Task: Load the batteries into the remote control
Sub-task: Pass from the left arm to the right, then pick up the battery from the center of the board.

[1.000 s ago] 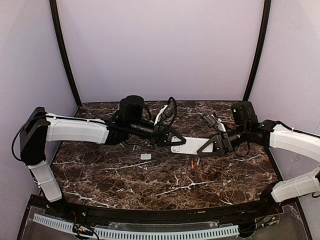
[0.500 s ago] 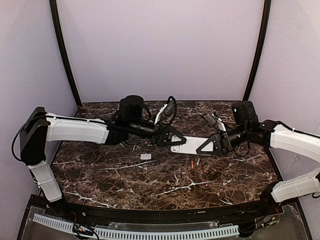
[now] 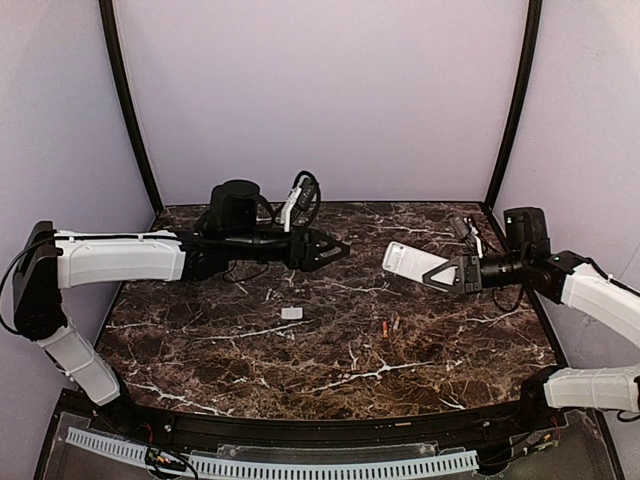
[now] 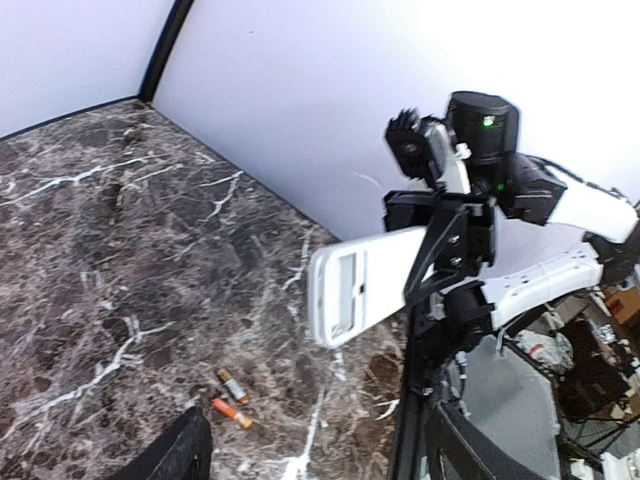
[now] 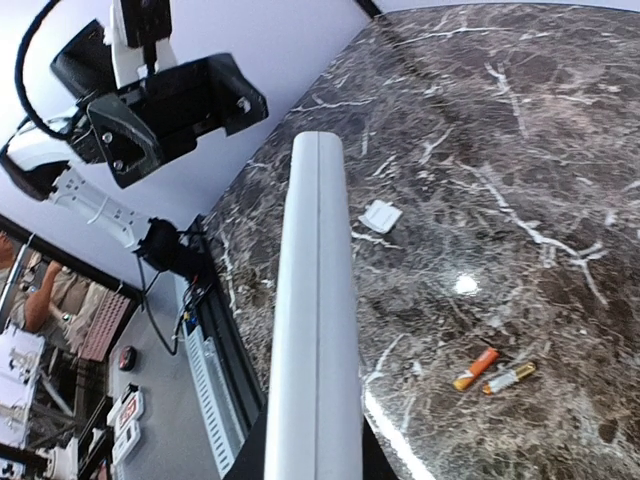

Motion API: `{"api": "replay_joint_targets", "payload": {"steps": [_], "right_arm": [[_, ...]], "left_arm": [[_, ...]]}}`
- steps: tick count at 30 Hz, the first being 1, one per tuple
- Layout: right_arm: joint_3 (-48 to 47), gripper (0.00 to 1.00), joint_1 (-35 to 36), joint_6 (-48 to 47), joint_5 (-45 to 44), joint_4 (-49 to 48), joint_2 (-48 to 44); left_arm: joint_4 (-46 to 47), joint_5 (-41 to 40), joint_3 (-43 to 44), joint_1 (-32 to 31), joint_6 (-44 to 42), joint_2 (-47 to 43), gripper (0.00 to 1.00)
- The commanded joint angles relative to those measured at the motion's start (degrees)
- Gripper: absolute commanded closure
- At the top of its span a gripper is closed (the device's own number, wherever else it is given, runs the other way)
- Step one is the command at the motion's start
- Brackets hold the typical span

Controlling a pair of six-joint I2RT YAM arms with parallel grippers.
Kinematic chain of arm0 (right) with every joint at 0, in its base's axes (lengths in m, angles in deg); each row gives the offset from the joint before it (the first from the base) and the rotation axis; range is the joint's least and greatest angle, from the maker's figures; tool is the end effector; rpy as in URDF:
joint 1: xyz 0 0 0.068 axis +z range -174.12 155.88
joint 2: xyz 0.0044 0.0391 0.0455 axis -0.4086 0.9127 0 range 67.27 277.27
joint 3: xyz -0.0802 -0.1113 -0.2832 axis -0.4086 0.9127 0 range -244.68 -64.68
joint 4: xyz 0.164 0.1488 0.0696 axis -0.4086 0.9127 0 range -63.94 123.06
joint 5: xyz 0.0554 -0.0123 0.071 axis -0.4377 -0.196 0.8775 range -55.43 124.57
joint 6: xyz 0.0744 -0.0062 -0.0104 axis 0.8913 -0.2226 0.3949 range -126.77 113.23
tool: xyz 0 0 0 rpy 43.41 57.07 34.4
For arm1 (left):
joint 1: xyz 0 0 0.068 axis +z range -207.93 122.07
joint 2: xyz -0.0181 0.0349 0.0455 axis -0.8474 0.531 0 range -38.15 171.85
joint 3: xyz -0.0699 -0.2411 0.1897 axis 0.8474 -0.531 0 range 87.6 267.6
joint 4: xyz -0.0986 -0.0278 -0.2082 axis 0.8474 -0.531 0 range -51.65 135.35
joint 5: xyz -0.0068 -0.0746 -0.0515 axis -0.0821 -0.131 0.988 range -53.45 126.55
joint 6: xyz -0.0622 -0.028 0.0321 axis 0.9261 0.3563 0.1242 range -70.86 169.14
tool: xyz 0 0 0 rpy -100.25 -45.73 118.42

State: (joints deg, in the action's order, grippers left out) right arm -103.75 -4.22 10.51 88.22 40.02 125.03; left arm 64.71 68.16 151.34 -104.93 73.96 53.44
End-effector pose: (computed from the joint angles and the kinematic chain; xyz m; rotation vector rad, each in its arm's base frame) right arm 0.1440 0.1066 0.3015 -0.6286 2.0856 1.3725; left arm 0.2292 -0.2947 0.3550 0.8006 1.7330 -1.3625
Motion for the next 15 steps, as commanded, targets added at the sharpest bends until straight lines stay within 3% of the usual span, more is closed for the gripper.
{"api": "replay_joint_targets", "payload": {"steps": [1, 7, 15], "right_arm": [[1.5, 1.0, -3.4, 1.0, -9.0, 1.9, -3.0], [3.2, 1.0, -7.2, 2.1, -11.2, 3.1, -4.7], [3.2, 1.0, -9.8, 0.6, -12.8, 5.9, -4.8]], "left_arm": [[-11.4, -8.7, 1.6, -2.0, -3.7, 3.7, 0.29], [-23.1, -17.0, 12.3, -8.0, -6.4, 14.9, 0.31], [-27.5, -21.9, 19.9, -12.7, -3.7, 23.8, 0.38]]}}
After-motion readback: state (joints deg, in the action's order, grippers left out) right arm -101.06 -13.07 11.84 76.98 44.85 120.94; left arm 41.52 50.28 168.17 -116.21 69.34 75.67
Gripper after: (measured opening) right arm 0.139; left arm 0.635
